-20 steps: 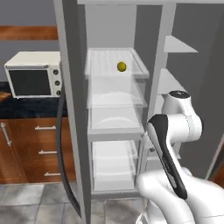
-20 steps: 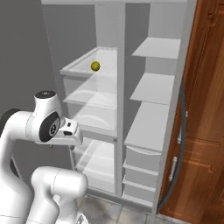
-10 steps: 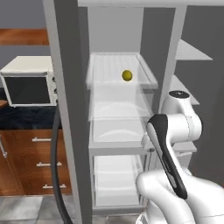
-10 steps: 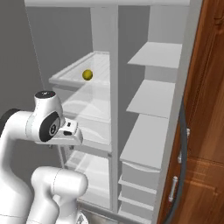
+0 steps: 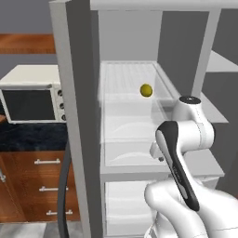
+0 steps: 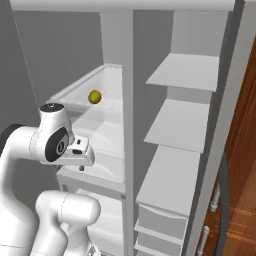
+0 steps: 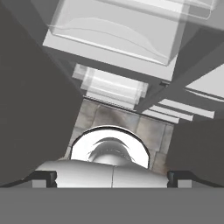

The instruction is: Retrieve a lemon from the fridge and place it on the cutting board with the fish.

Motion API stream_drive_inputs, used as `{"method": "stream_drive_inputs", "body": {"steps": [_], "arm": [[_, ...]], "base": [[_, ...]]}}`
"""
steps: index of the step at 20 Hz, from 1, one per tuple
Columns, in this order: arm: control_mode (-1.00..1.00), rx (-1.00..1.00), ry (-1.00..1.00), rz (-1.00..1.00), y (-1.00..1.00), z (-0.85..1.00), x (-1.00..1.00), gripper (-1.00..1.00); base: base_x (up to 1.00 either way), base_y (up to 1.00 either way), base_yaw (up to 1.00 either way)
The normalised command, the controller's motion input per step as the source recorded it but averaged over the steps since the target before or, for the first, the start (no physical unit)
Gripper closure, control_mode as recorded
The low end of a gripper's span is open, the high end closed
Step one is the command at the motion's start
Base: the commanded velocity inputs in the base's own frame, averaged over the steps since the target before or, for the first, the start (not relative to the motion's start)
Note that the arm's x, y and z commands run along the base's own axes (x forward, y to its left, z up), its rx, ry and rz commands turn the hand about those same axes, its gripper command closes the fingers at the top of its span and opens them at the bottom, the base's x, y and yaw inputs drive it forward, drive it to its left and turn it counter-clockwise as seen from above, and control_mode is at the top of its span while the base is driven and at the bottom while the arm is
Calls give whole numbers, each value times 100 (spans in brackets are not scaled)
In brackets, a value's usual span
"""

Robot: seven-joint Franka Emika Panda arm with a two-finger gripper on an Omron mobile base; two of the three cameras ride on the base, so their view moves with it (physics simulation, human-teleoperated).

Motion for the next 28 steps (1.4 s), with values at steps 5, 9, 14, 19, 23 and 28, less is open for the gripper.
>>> {"method": "stream_drive_inputs", "body": {"steps": [5,9,14,19,23,28], "arm": [[100,0,0,0,0,0,0,-100],[-100,0,0,0,0,0,0,-100],[-100,0,-26,-2,19,12,0,-100],[-100,0,-31,-5,11,48,-2,-100],[-100,0,-36,0,0,58,-2,-100],[-100,0,-27,0,0,65,-3,-100]], "base": [[20,3,1],[0,0,1],[0,0,0],[0,0,0],[0,0,0],[0,0,0]]}}
